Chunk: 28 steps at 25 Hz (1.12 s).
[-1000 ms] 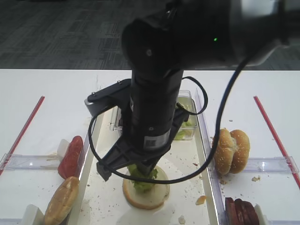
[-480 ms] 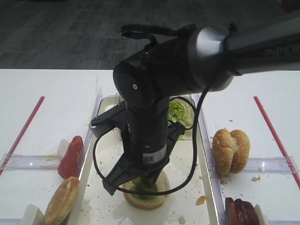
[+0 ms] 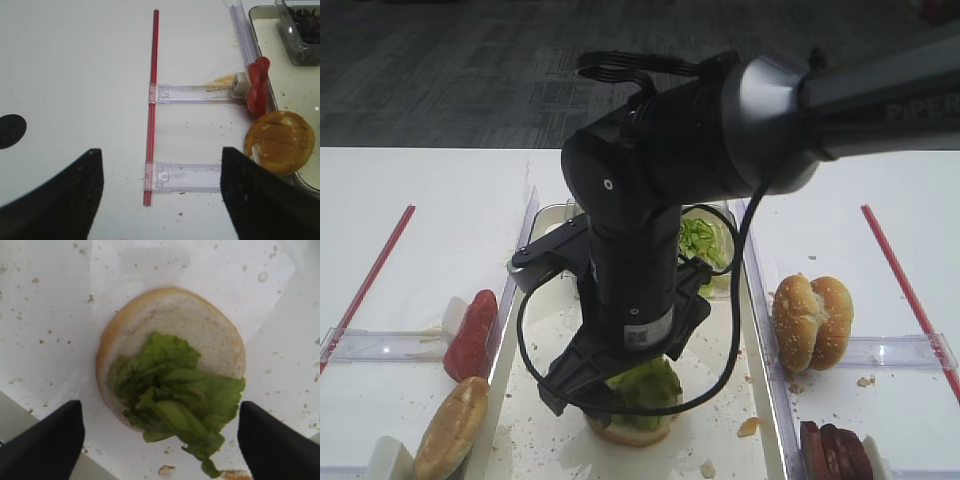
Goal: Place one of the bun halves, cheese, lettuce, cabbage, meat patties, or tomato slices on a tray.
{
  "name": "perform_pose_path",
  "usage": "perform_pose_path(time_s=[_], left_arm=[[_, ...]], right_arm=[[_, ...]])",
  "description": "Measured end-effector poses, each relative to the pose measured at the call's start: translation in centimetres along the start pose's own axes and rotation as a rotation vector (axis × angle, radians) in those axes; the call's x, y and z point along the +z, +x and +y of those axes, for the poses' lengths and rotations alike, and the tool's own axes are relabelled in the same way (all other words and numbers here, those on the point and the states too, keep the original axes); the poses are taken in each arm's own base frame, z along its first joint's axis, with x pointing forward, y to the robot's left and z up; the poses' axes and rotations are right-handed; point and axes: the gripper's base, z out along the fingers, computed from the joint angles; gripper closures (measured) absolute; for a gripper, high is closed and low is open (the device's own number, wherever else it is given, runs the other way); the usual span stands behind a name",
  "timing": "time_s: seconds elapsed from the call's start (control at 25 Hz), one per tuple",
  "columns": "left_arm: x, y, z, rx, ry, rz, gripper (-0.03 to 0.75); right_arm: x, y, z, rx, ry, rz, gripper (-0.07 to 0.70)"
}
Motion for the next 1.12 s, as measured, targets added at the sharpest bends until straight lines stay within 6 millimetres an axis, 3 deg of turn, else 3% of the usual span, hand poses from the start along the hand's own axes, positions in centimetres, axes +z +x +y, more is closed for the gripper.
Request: perform_pose_path(time_s=[0.28, 0.52, 0.92, 1.12], left_arm=[[0.0, 0.0, 0.0, 0.000, 0.000, 0.000, 0.225], [0.0, 0.0, 0.0, 0.000, 0.000, 0.000, 0.225], [0.0, 0.0, 0.0, 0.000, 0.000, 0.000, 0.225], [0.0, 0.0, 0.0, 0.000, 0.000, 0.000, 0.225]], right_arm=[[-0.1, 0.0, 0.0, -0.009, 0.002, -0.002, -0.058], [-1.6, 0.2, -0.1, -0.017, 0.012, -0.044, -0.058], [-8.7, 2.0, -0.1, -0.018, 0.003, -0.216, -0.058], [-9.5, 2.3, -0.1, -0.018, 0.002, -0.234, -0.058]])
